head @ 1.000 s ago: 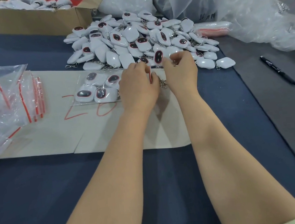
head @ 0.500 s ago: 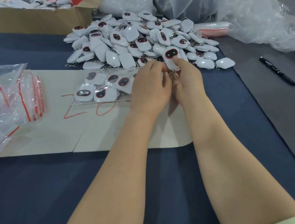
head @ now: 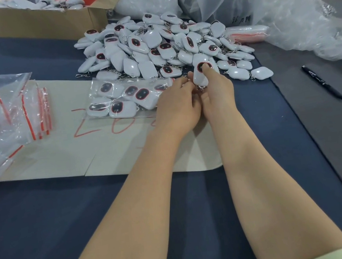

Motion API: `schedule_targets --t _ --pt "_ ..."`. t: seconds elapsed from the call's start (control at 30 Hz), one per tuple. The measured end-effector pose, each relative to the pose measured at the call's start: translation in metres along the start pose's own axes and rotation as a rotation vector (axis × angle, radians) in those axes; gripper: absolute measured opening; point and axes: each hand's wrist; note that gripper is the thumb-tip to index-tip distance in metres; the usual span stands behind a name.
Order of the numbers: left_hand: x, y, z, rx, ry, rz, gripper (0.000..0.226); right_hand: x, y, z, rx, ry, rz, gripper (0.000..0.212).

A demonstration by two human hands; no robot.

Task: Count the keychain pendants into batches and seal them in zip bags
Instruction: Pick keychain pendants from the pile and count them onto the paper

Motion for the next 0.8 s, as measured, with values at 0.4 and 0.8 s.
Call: schedule_targets --t 0.4,0.8 --pt "0.0002 -0.0002 -0.0003 0.11 0.054 -0.065 0.023 -0.0024 0.0024 0.001 0.024 0.014 0.027 0.005" --pt "0.0013 0.0067 -0.0059 0.184 0.048 -0.21 0.02 -0.0052 0.0035 0.0011 -0.104 -0.026 0.017 0.009"
Point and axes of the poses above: each hand's wrist, its own x-axis away from the middle knuckle, its own y-axis out of the back of the hand, z = x × y, and after that the axes turned 12 degrees about -x, right-handed
